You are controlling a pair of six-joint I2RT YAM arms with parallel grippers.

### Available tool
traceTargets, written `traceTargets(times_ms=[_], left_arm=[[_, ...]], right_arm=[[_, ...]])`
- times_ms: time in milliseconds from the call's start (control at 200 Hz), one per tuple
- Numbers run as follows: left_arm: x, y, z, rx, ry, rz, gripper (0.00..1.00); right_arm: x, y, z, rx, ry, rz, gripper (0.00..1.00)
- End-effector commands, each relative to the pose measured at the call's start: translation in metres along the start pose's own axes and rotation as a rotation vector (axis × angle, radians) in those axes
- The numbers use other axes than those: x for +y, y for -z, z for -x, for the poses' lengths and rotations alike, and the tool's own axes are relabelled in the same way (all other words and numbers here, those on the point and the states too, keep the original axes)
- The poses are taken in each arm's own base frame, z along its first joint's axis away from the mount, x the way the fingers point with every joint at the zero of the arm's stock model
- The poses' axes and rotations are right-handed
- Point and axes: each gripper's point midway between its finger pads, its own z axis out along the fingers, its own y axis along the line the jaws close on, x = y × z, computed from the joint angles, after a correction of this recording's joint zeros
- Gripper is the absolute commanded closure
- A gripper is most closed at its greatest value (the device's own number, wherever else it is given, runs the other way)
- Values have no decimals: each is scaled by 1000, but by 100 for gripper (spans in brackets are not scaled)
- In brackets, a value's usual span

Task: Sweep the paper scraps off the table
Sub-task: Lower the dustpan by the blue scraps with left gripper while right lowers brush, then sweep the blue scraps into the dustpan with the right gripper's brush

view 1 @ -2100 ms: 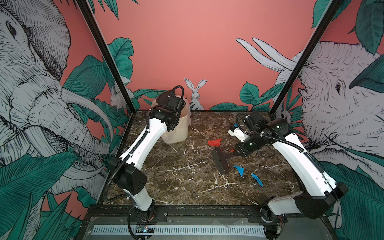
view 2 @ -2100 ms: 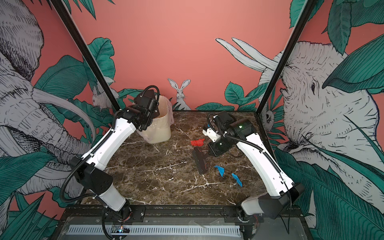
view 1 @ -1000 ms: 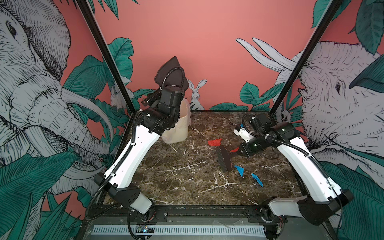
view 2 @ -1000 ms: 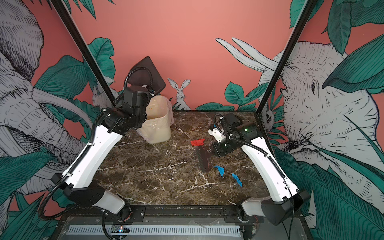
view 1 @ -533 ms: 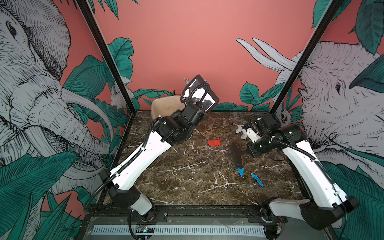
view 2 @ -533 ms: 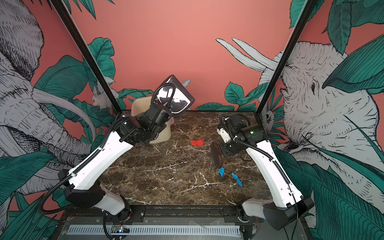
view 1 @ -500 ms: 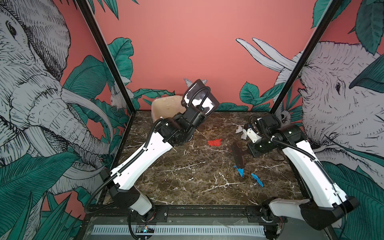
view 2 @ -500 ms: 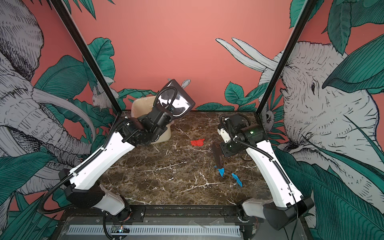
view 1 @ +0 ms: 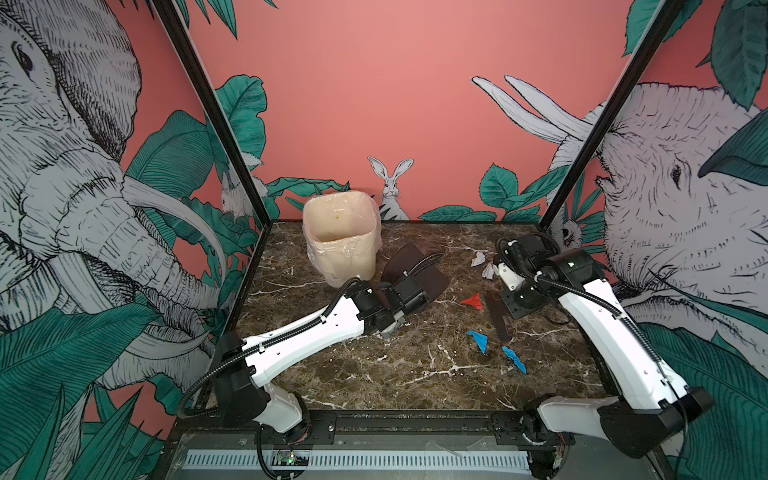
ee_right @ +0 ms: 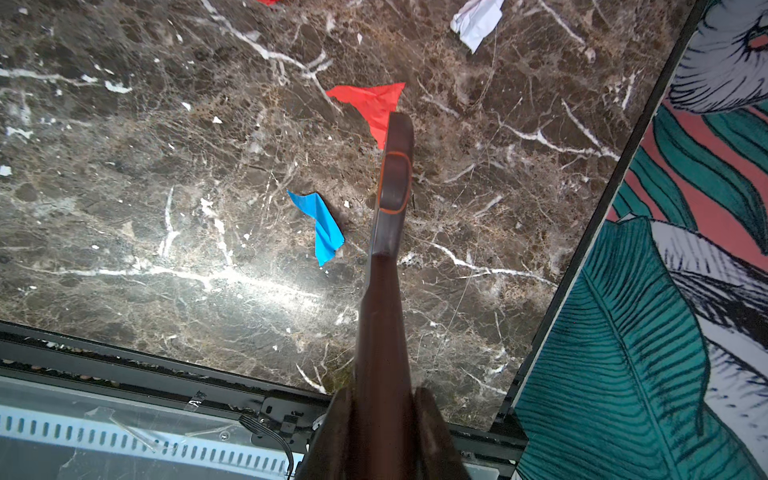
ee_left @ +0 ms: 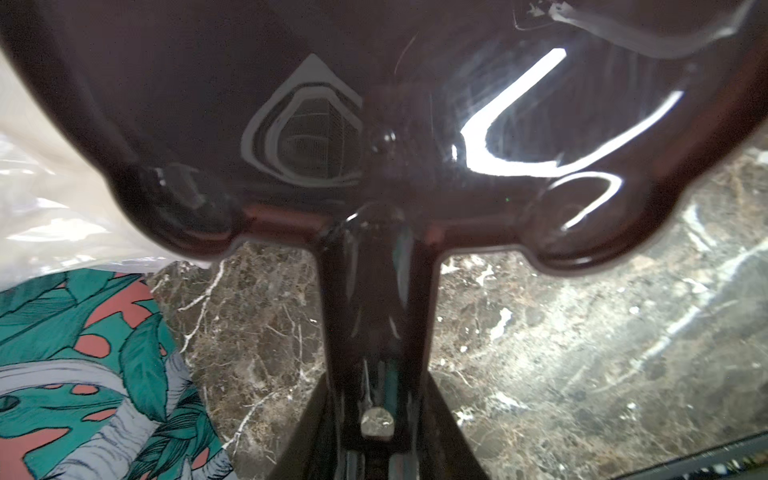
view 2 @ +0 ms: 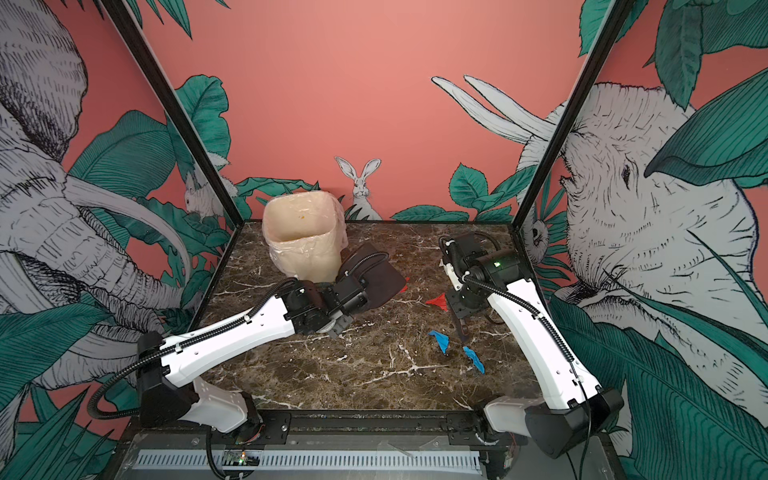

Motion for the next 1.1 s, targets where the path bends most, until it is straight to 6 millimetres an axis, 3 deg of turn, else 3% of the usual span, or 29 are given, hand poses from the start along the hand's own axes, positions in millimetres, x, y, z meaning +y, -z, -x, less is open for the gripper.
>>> traceTargets(times_ms=[0, 450, 665, 875, 1095], left_arm=[[-17, 0, -17, 26, 47, -71, 100], [-76, -10, -80, 192, -80, -303, 100], [-97, -17, -97, 233, -109, -369, 100], [-110, -25, -112, 280, -144, -383, 100], [-118, -30, -118, 287, -161, -409, 100]], right_arm=[[4, -9, 1, 9, -27, 15, 100], [23, -29, 7, 58, 11, 31, 100], [50, -29, 11, 85, 87, 60, 100], [78, -24, 22, 60, 119, 111, 100], [94, -7, 33, 8, 123, 181, 100]])
